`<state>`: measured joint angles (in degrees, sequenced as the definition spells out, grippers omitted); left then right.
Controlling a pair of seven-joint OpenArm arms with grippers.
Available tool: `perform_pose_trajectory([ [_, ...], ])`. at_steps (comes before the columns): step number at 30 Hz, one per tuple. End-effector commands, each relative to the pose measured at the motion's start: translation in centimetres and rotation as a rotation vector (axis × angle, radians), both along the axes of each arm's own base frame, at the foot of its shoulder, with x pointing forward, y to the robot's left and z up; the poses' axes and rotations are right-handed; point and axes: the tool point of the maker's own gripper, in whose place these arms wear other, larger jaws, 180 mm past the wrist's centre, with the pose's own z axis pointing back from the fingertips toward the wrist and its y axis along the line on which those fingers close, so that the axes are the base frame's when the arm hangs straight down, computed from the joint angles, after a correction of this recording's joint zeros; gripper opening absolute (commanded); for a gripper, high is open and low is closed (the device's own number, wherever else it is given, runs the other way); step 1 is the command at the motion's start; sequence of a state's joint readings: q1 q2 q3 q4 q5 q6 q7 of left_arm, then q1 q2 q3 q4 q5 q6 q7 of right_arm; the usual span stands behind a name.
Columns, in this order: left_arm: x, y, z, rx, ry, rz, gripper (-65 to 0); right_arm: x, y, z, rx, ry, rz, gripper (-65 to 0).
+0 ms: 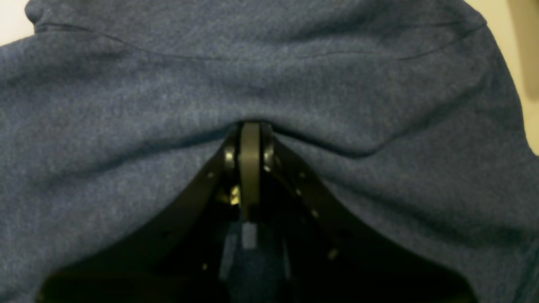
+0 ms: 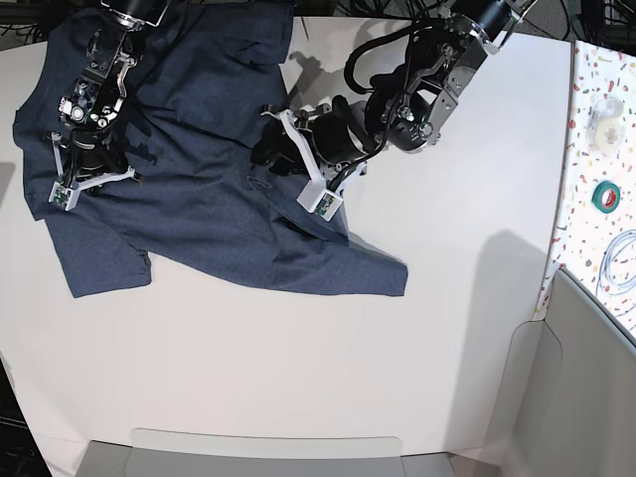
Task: Layout the t-shirt on the table in an organized manner, then fold the t-shirt properly
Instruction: 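Pull the grasped fabric with the left gripper toward the shirt's middle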
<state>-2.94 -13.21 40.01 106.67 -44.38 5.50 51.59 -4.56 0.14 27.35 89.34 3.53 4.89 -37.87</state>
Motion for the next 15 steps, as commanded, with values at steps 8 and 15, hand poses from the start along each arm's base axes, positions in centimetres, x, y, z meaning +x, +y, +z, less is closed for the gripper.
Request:
perform_pose_trajectory([
  [8, 4.3, 0.2, -0.8, 0.031, -0.015, 0.042, -36.0, -1.3, 0.7, -1.8, 0.048, 0.092, 0.005, -65.0],
  [15, 5.3, 0.2, -1.5, 0.045, -0.002, 0.049, -35.9, -1.2, 0.9, -1.8, 0.052, 0.090, 0.004, -65.0],
])
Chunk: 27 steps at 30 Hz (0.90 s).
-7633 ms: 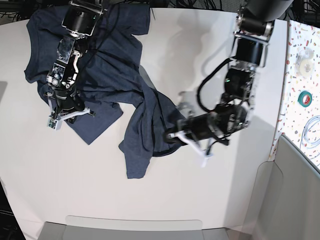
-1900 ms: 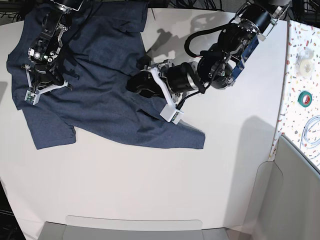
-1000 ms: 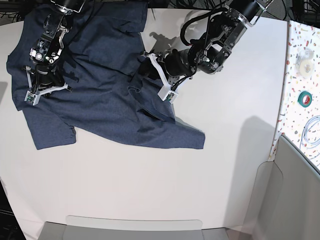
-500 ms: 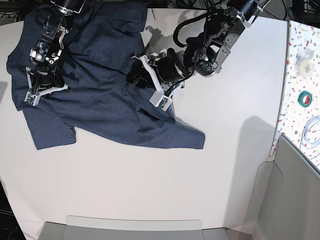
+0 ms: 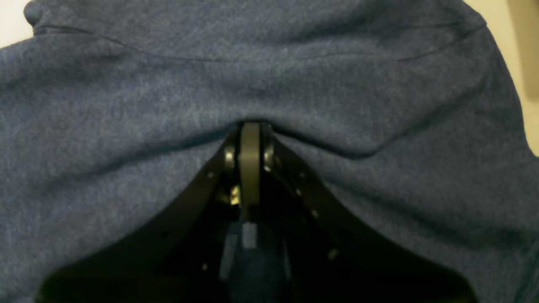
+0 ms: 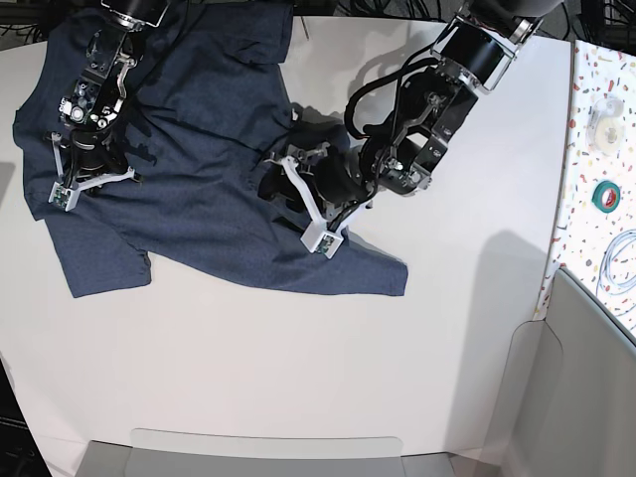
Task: Layout the t-shirt on the table in an organized manner, then fold the t-shirt properly
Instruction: 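Pull the grasped fabric with the left gripper toward the shirt's middle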
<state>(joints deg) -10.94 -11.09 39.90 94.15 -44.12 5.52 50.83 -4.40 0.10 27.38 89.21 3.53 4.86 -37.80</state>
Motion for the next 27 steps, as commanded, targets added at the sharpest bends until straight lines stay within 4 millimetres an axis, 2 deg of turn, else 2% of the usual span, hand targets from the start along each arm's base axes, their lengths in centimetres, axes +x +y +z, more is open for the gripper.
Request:
perform_pose_trajectory([
  [1, 0.4, -0.6, 1.2, -0.033, -0.028, -0.008, -35.9, -1.3, 0.9, -1.8, 0.051, 0.092, 0.005, -65.0],
  [8, -0.1, -1.3, 1.2, -0.053, -0.013, -0.013, -35.9, -1.3, 0.9, -1.8, 0.051, 0.092, 0.005, -65.0],
  [18, -3.3, -3.4, 0.0, -0.042, 0.020, -0.103, -35.9, -1.3, 0.9, -1.8, 0.052, 0.090, 0.005, -65.0],
  [27, -3.0, -3.4, 0.1, -0.042, 0.010, -0.096, -36.1, -1.3, 0.9, -1.8, 0.052, 0.090, 0.005, -65.0],
])
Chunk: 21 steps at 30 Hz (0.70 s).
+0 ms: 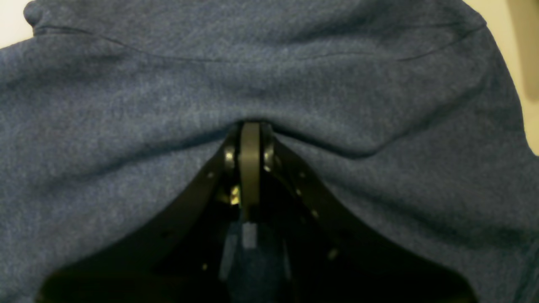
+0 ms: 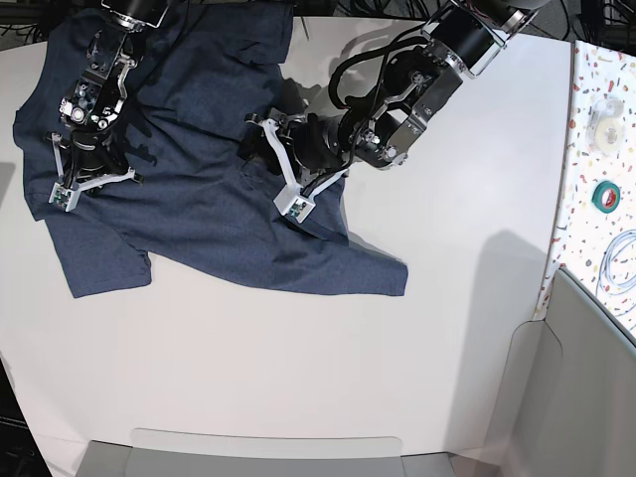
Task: Layout the t-shirt on the table in an organized manner, then fold the t-shirt properly
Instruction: 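Pull the grasped fabric with the left gripper toward the shirt's middle, then drag the shirt edge with the left gripper away from the right gripper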
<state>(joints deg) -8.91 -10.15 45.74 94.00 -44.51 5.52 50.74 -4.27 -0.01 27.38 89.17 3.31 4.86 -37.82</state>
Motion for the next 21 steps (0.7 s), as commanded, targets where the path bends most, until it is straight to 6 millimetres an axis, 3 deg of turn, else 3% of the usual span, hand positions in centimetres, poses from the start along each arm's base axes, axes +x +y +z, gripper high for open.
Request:
perform_pose_trajectory([
  [1, 1.1, -0.5, 1.6, -0.040, -0.049, 0.008, -36.1, -1.3, 0.9, -1.8, 0.053, 0.090, 0.005, -65.0],
  [5, 1.7, -0.6, 2.0, -0.058, -0.074, 0.031, -36.9, -1.2, 0.9, -1.7, 0.053, 0.088, 0.005, -65.0],
  [9, 1.9, -0.5, 1.5, -0.059, -0.075, 0.045, -41.9, -1.2, 0.9, -1.7, 0.053, 0.088, 0.005, -65.0],
  [11, 2.0, -0.6, 0.9, -0.051, -0.059, 0.050, -46.3, -1.2, 0.9, -1.7, 0.053, 0.088, 0.005, -65.0],
  [16, 2.2, -0.3, -0.9, -0.025, -0.012, 0.073, -65.0, -1.4, 0.9, -1.8, 0.053, 0.091, 0.005, -65.0],
  [18, 2.2, -0.3, -0.9, -0.026, -0.013, 0.075, -65.0, -1.4, 0.9, -1.8, 0.053, 0.091, 0.005, -65.0],
  [21, 4.0, 1.1, 0.6, -0.061, -0.043, 0.145, -65.0, -1.2, 0.9, -1.7, 0.053, 0.088, 0.005, -65.0],
])
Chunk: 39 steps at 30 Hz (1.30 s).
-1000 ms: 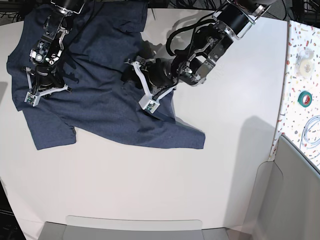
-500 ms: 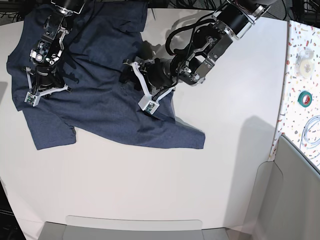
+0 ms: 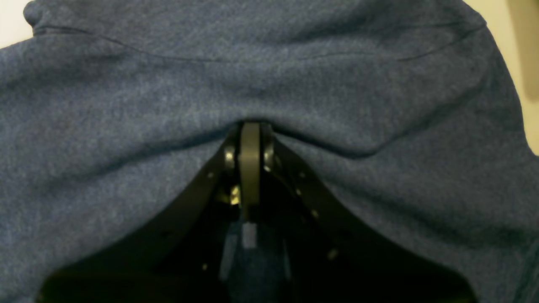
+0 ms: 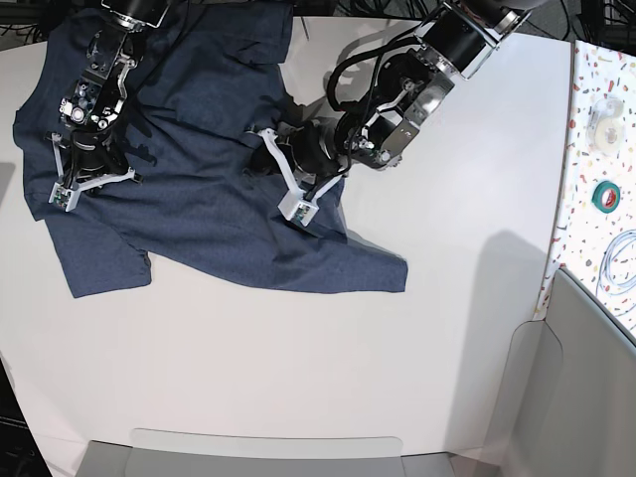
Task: Layout the t-shirt on the table in an organized manner, then fold the t-shirt properly
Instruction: 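Drag the shirt edge with the left gripper away from the right gripper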
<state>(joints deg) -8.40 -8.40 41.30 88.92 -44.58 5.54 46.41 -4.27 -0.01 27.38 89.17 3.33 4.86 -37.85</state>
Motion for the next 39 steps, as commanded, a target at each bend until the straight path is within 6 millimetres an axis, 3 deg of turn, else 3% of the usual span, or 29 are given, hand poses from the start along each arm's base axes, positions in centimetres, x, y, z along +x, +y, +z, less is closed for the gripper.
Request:
perform_pose_trajectory([
  [1, 2.0, 0.7, 2.4, -0.047, -0.062, 0.049, -65.0, -1.2, 0.9, -1.7, 0.053, 0.088, 0.005, -65.0],
  [6, 5.0, 5.8, 5.7, -0.107, -0.135, 0.237, -65.0, -1.2, 0.9, -1.7, 0.053, 0.086, 0.005, -65.0],
  [11, 6.6, 13.7, 6.7, -0.071, -0.156, 0.421, -65.0, -0.9, 0.9, -1.5, 0.053, 0.079, 0.006, -65.0],
  [18, 6.2, 25.3, 5.9, 0.022, -0.157, 0.694, -65.0, -0.5, 0.6, -1.2, 0.047, 0.071, 0.006, -65.0],
  [23, 5.0, 30.9, 5.9, 0.081, -0.164, 0.809, -65.0, 0.0, 0.6, -0.8, 0.046, 0.060, 0.006, -65.0],
  [31, 1.5, 35.7, 4.5, 0.161, -0.116, 0.906, -65.0, 0.6, 0.0, -1.6, 0.050, 0.081, 0.005, -65.0],
  [39, -2.3, 36.2, 1.7, 0.208, -0.021, 0.914, -65.0, 2.2, 0.0, -0.4, 0.051, 0.042, 0.006, -65.0],
])
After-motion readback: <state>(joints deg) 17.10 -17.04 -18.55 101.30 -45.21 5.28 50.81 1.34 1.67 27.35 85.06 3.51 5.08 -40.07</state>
